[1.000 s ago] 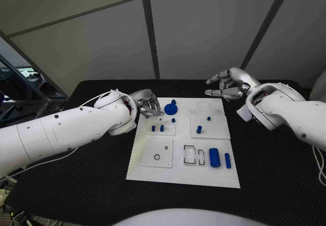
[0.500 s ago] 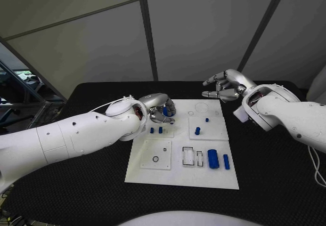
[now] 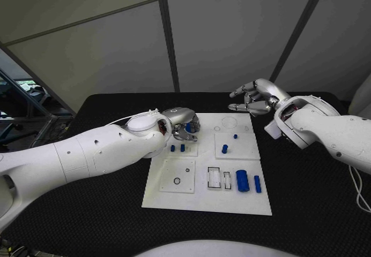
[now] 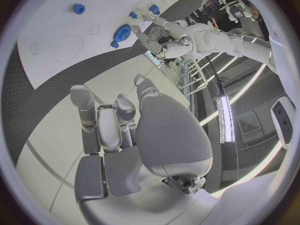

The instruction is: Assemble the parts on the task board

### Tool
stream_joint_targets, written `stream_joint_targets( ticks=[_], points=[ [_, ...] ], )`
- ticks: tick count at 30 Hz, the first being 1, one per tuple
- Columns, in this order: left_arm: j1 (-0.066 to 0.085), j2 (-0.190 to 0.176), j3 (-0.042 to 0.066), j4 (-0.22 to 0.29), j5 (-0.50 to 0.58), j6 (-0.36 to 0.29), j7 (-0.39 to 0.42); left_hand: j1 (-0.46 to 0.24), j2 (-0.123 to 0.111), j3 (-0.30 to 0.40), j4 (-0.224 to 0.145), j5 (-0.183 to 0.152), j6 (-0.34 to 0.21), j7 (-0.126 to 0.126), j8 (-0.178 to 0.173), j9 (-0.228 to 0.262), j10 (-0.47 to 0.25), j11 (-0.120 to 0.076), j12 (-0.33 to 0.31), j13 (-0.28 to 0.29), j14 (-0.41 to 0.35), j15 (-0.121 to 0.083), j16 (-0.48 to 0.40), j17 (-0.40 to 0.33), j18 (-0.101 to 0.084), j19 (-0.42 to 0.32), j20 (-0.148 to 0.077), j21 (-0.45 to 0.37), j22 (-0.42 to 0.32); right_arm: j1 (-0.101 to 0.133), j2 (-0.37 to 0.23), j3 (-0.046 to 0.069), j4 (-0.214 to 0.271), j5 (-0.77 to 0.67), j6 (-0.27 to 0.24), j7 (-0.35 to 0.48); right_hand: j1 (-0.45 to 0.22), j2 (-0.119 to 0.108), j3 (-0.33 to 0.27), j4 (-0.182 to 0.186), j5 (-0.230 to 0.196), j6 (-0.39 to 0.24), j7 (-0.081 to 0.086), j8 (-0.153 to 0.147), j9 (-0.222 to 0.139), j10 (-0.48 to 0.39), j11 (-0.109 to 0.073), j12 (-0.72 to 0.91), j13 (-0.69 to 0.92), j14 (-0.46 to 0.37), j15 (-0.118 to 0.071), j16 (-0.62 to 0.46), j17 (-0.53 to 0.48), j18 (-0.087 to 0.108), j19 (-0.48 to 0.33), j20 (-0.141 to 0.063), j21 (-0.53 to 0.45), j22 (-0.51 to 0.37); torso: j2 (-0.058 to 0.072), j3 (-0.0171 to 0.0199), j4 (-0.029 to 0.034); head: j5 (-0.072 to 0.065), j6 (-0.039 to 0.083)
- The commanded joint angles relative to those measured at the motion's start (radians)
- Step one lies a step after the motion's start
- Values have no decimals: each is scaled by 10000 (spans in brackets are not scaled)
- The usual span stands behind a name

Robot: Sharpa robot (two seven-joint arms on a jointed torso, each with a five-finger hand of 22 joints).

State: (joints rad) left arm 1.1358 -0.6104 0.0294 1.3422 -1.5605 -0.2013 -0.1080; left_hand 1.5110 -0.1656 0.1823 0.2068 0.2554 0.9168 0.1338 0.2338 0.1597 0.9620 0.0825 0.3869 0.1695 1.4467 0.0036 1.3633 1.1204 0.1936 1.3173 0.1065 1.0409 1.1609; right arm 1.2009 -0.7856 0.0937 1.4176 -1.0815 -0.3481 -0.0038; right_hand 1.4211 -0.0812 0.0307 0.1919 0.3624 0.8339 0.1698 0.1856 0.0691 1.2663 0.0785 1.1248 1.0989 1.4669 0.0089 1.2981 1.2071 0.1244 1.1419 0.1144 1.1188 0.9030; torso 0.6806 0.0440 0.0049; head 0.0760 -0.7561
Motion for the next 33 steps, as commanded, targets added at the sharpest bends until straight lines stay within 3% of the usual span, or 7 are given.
stream_joint_targets(
  ticks=[1, 13, 33],
  points=[
    [17, 96, -9, -92, -457, 490, -124, 67, -4, 73, 15, 24, 111, -23, -63, -19, 85, -16, -50, -32, 90, 4, 92, 82, -771, 121, -14, 113, 91, 17, 14, 4, 5, -21, 24, 90, -15, 19, 3, 57, 24, -76, -9, 40, -14, -45, -3, -53, -10, 73, -60, -44, -10, 167, -56, -16, -59, -9, 1, 10, -2, -12, -12],
    [16, 302, -107, -260, -487, 888, -230, 65, 24, 185, 27, 28, 316, -50, -57, -81, 336, -47, -82, -140, 225, -30, 251, 278, -834, 308, -46, 445, 377, 17, 54, 4, -9, -21, 38, 86, -15, 19, 3, 57, 24, -76, -9, 40, -14, -45, -3, -53, -10, 73, -60, -44, -10, 167, -56, -16, -59, -9, -8, 9, 14, -44, -18],
    [17, 543, -122, -599, -487, 1008, -245, 379, 171, 1037, -154, 51, 603, 34, -265, -294, 756, -23, -522, -522, 259, -17, 324, 225, -858, 347, -47, 576, 588, 17, 90, 4, -10, -21, 57, 75, -8, 21, 9, 61, 28, -76, -9, 44, -14, -41, -4, -42, -2, 74, -60, -39, 4, 166, -55, -16, -62, -7, -7, 6, 21, -107, -55]
  ],
)
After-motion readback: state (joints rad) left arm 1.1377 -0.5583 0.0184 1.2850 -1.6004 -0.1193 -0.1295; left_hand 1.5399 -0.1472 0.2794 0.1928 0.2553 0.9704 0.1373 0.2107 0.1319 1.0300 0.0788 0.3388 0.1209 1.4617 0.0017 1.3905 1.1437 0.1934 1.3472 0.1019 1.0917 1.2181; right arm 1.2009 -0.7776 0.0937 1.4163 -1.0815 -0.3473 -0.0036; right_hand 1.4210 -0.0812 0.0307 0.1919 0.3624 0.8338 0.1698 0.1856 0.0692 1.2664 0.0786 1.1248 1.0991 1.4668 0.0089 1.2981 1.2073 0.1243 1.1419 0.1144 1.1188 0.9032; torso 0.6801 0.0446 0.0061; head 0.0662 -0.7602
